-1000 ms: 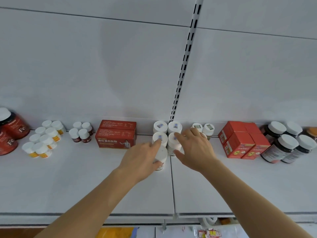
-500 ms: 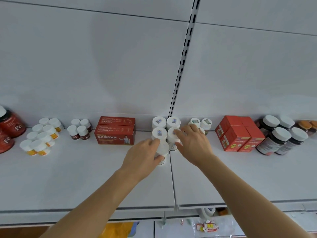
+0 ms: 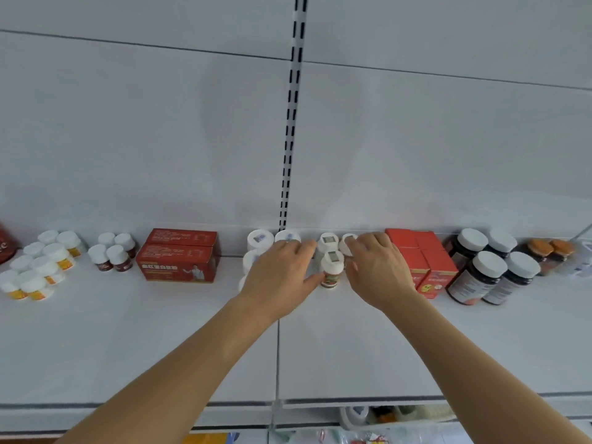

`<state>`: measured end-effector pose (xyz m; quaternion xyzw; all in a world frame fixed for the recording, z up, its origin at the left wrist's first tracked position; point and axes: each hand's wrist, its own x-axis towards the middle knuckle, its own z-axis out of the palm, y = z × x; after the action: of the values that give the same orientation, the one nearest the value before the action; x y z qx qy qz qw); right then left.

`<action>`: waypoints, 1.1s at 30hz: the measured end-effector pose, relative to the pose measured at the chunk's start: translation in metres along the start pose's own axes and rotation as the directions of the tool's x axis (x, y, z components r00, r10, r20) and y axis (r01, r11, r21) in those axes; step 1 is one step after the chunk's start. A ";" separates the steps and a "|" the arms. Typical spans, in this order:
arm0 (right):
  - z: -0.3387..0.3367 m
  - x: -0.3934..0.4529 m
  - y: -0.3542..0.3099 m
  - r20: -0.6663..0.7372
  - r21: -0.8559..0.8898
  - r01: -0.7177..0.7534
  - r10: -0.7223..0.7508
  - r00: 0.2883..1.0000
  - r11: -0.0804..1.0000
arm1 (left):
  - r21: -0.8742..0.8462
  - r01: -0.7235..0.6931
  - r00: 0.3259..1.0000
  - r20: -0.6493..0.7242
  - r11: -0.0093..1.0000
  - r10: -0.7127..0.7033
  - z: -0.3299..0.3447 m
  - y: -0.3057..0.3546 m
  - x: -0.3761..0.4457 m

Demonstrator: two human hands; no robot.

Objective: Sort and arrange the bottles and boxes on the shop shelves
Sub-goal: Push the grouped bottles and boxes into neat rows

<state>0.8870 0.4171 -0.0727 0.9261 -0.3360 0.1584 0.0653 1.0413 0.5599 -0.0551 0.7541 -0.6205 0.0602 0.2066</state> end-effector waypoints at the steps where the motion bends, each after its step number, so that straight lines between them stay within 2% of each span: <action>1: -0.001 0.002 0.008 0.033 -0.012 0.008 -0.008 0.999 1.000 | -0.033 0.015 1.000 0.025 0.999 -0.015 0.005 0.009 0.009; 4: -0.001 0.012 0.030 0.085 -0.019 0.056 -0.054 0.995 0.998 | -0.049 0.086 0.990 0.114 0.995 -0.080 0.021 0.032 0.037; 9: 0.010 0.030 0.054 0.138 0.000 0.120 -0.119 0.983 0.993 | 0.115 0.183 0.962 0.184 0.976 -0.202 0.049 0.049 0.068; 14: 0.022 0.043 0.062 0.189 0.038 0.170 -0.174 0.967 0.985 | 0.230 0.188 0.936 0.251 0.955 -0.245 0.060 0.050 0.077; 19: 0.034 0.048 0.061 0.191 -0.002 0.163 -0.159 0.969 0.987 | 0.240 0.186 0.917 0.305 0.953 -0.256 0.064 0.044 0.081; 24: 0.040 0.050 0.060 0.124 -0.017 0.190 -0.187 0.974 0.982 | 0.177 0.226 0.898 0.343 0.958 -0.276 0.067 0.039 0.080; 33: 0.037 0.046 0.059 0.155 0.000 0.182 -0.180 0.971 0.983 | 0.177 0.240 0.900 0.327 0.955 -0.287 0.063 0.043 0.077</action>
<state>0.8919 0.3361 -0.0908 0.9619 -0.2554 0.0771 0.0599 1.0066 0.4591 -0.0755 0.8418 -0.5340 -0.0620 0.0488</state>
